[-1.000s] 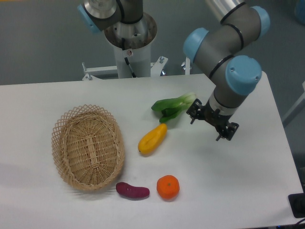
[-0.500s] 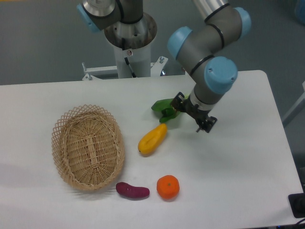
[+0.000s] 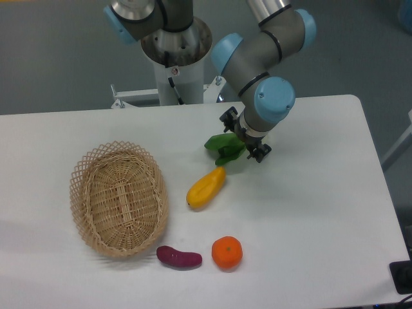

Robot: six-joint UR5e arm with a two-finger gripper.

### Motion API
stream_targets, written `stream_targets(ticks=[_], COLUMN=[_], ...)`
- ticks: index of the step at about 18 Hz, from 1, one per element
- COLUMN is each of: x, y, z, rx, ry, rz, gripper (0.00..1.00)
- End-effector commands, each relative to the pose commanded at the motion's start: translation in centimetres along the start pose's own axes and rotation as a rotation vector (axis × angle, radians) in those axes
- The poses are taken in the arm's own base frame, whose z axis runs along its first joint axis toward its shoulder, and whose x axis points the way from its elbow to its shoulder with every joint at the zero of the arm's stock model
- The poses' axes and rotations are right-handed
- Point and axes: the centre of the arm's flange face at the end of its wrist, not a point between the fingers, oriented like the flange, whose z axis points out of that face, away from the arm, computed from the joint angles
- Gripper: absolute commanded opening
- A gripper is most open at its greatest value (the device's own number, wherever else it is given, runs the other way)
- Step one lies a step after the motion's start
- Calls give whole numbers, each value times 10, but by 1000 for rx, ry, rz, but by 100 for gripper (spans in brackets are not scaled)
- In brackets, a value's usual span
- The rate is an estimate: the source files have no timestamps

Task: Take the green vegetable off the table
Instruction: 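Close the gripper on the bok choy leaves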

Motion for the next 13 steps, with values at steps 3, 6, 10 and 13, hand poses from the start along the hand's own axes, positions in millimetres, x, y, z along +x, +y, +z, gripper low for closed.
stream_targets(ticks=[3, 6, 10, 13], x=[4, 6, 6, 7], y=[2, 2, 1, 1], z=[16, 28, 31, 35], rx=[0, -1, -2, -3], ry=[-6, -9, -15, -24], rz=[20, 29, 19, 14], gripper=[100, 100, 77, 44])
